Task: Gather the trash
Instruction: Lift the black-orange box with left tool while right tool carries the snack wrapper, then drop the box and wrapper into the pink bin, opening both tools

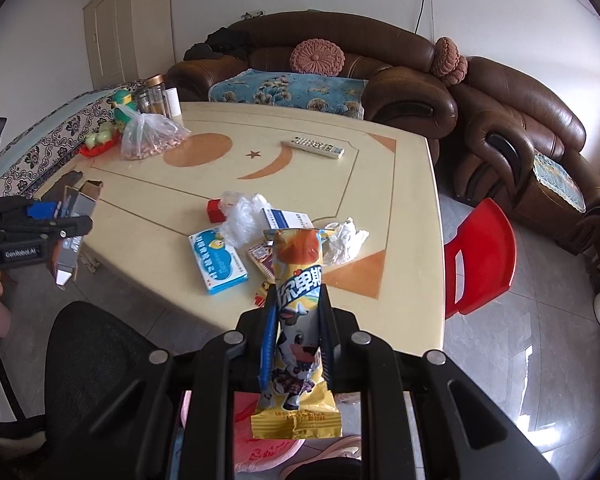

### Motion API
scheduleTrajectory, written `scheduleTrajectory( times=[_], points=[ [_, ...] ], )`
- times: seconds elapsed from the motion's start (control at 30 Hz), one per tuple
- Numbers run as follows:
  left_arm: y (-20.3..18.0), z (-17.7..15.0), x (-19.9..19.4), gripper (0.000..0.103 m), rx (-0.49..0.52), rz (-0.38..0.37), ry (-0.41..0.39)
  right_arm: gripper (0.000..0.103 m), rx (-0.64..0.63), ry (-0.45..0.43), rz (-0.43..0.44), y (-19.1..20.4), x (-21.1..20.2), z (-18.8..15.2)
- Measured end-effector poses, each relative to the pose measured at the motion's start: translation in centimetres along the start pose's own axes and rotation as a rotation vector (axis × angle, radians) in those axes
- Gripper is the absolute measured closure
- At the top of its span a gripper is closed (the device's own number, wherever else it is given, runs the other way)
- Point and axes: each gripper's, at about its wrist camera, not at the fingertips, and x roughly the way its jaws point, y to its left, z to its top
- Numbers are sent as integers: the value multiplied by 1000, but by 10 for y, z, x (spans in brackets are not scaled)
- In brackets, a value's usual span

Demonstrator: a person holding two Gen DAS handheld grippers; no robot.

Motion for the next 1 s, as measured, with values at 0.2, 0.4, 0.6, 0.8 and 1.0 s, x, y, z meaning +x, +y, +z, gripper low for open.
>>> scheduleTrajectory(
  times=[0.2,0.4,0.6,0.8,1.0],
  points=[
    [-21,-21,-13,49,29,-39,-5,84,0,-4,6,10,-20,-20],
    [-39,-37,-21,49,61,-61,-6,84,-6,-3,23,22,-35,-38],
    [-53,-50,-22,49,101,-69,3,84,-26,-2,38,35,-43,-51],
    [-64,-59,-12,50,115,-82,22,84,-39,2,44,43,-46,-62],
    [-69,-69,23,69,106,-127,109,84,-30,46,32,47,-26,-80]
  ],
)
